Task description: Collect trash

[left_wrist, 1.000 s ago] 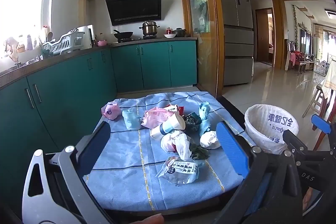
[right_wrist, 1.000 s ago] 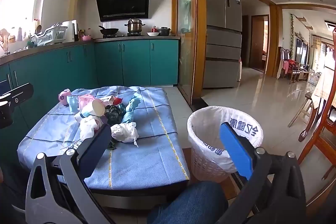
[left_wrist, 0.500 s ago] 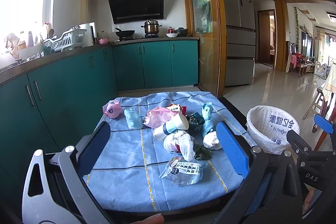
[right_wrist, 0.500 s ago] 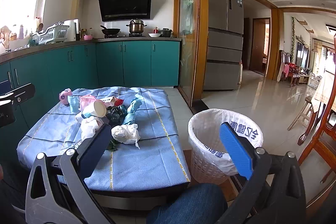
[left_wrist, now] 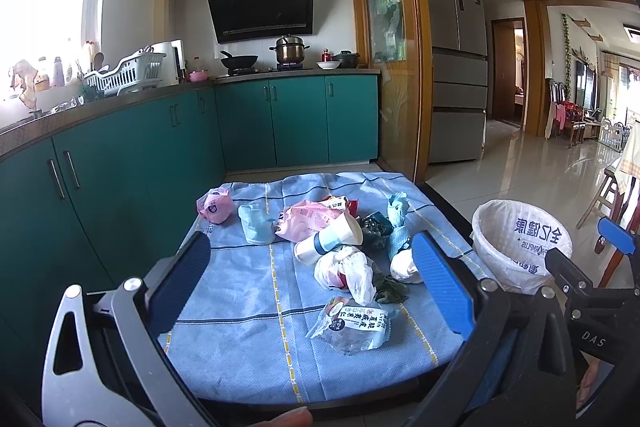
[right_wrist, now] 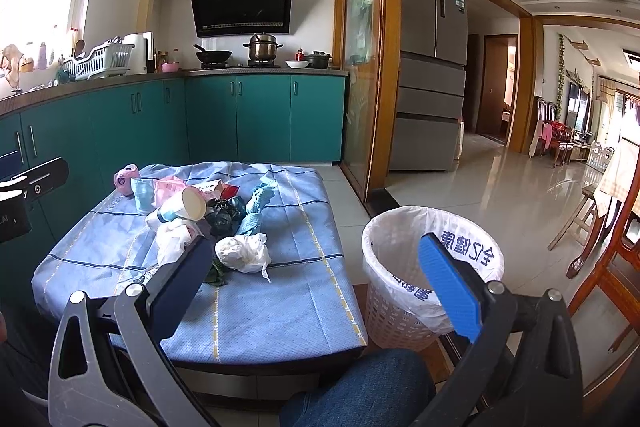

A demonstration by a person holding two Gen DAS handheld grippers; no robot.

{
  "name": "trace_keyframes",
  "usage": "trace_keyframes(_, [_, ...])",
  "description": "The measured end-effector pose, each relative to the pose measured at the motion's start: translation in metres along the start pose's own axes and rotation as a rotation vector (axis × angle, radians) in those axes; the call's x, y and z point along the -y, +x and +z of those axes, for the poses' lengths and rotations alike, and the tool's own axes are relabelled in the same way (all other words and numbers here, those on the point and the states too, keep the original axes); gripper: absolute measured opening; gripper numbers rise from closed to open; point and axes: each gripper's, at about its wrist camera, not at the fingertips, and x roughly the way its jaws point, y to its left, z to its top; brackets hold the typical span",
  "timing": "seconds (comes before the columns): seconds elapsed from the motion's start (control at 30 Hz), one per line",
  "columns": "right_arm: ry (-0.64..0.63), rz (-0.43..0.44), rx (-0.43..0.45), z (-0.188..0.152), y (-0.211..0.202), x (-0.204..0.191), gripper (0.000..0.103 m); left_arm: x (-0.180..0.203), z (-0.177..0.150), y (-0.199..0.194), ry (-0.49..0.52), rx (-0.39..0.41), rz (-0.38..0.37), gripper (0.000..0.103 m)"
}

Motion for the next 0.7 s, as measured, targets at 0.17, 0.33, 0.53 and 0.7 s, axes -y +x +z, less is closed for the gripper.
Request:
trace_keyframes(0.17, [-0.001, 0.002, -0.002, 0.0, 0.0005, 0.0, 0.101, -0.0006, -0.0005, 0.0007, 0.0, 0.0, -0.001, 0.1])
trace_keyframes(0.33, [0.0, 0.001, -0.004, 0.0002, 0.0006, 0.0, 0.101, -0.0014, -0.0017, 0.0016, -0.001, -0.002, -0.002, 0.1])
trace_keyframes(0.53, [0.0, 0.001, -0.005, -0.0002, 0.0013, -0.0003, 0.101, -0.003, -0.0037, 0.0036, -0.002, -0.005, -0.004, 0.1])
trace_keyframes(0.7, [0.0, 0.001, -0.005, -0.0002, 0.0012, -0.0003, 0.101, -0.0033, -0.004, 0.0037, 0.0, -0.006, -0.004, 0.1])
